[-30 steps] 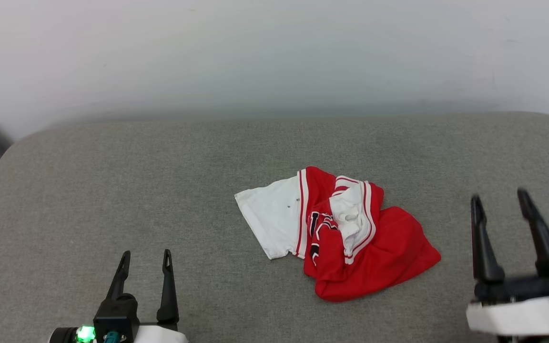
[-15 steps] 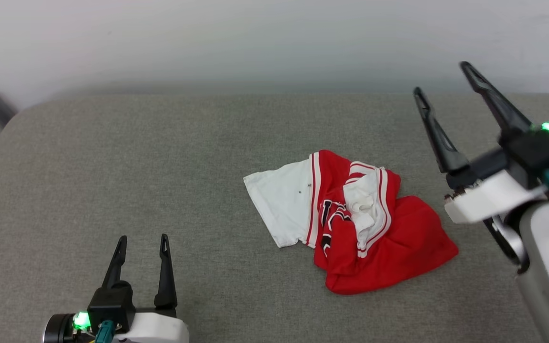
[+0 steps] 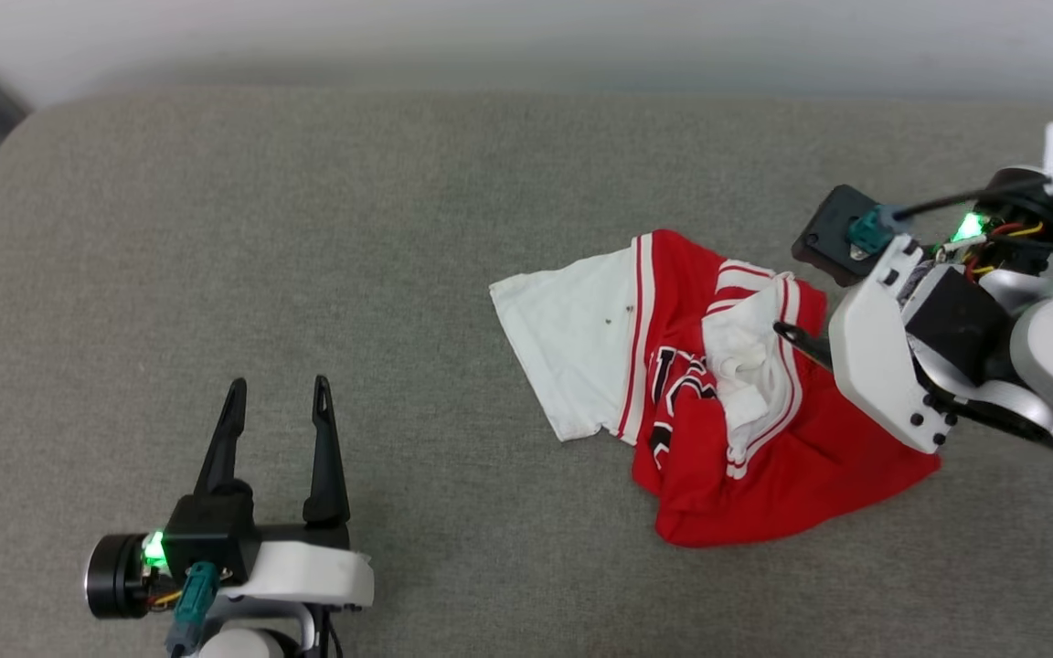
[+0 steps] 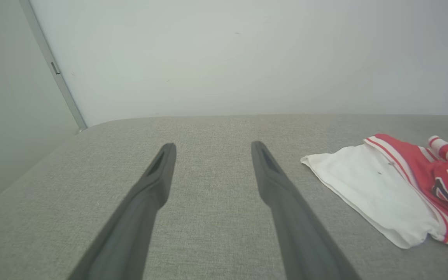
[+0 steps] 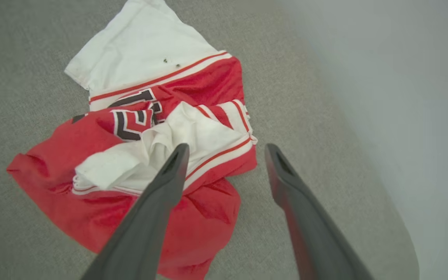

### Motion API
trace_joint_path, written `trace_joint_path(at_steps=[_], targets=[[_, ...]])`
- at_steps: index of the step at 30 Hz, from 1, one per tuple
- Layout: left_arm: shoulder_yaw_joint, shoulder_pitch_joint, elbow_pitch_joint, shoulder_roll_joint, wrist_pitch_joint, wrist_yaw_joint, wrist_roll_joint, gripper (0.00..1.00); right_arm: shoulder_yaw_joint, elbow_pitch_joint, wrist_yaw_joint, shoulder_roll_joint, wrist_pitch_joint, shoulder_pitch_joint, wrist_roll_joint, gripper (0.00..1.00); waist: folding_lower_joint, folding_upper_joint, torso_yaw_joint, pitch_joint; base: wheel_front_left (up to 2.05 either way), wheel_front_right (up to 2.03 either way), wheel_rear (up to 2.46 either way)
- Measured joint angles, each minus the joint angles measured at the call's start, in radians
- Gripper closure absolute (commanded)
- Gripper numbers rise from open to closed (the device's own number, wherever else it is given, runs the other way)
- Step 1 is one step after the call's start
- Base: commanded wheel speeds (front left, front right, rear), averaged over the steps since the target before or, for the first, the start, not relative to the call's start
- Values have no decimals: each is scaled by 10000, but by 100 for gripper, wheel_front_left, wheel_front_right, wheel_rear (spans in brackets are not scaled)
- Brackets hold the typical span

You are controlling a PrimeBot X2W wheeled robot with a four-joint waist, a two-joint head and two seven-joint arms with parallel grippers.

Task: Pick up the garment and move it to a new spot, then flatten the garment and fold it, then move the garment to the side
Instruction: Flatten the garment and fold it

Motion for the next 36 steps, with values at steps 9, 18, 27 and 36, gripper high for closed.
trace_joint_path(at_steps=[9,18,27,36], targets=[[-372,-837,-167,-19,0,138,-389,0,2247,336,0,-127,1998,-1534,1360,0,1,0,556,1346,0,0,0],[-416,-1010,-144,-23,0,314,-512,0,2276,-96,-2,-140,2121,-1018,600,100,1,0,734,1678,0,0,0],[-165,-723,29,-25,0,314,-433,0,2255,278,0,-518,-700,-1669,825,100,0,0,385,962,0,0,0],[38,-210,-92,-33,-2,297,-407,0,1444,698,0,-2389,-2418,-251,1837,100,-1,0,-229,370,0,0,0]])
